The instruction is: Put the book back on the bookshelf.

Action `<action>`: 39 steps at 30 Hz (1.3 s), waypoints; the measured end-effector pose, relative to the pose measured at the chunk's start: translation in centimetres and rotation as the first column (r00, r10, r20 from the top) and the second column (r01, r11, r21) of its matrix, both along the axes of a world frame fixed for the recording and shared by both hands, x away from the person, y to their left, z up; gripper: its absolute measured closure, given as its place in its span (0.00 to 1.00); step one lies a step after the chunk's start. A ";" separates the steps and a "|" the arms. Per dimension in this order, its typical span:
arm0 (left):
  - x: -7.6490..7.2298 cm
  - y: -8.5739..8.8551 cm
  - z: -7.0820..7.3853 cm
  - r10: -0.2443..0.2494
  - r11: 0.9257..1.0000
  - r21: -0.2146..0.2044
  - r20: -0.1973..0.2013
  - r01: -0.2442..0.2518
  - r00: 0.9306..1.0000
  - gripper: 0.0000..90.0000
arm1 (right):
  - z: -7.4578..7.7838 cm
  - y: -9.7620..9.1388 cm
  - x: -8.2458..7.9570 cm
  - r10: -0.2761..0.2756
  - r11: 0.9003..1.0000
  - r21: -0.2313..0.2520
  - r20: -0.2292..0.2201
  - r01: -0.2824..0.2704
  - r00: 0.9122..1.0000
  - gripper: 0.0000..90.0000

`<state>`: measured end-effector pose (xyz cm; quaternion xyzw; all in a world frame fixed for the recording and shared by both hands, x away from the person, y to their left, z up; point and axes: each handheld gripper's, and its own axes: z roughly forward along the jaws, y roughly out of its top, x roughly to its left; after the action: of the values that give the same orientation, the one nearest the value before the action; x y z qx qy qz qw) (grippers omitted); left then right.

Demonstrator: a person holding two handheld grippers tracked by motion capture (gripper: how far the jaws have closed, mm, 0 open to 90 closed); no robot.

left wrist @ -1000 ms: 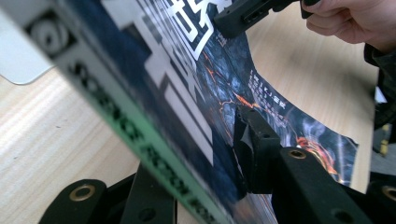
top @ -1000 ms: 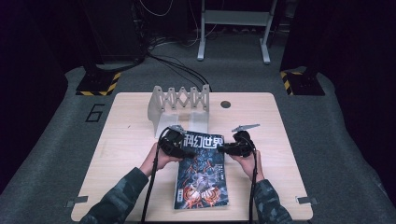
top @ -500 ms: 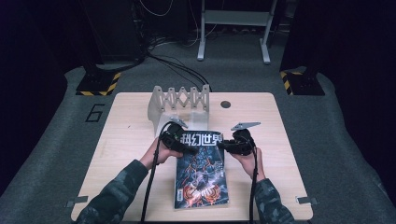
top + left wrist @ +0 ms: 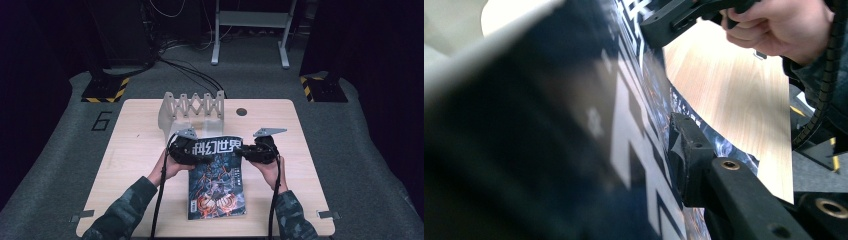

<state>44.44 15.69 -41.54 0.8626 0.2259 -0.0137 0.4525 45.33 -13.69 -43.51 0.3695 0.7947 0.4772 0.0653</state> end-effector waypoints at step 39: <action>-1.6 -0.1 1.8 -0.002 1.000 0.015 0.125 0.000 0.992 0.84 | 1.4 -0.1 0.7 0.078 0.996 0.052 -0.029 -0.077 0.997 0.63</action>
<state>42.87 15.60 -39.74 0.8652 0.1968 0.0418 0.4593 46.02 -13.75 -42.10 0.3474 0.7970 0.4935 0.0249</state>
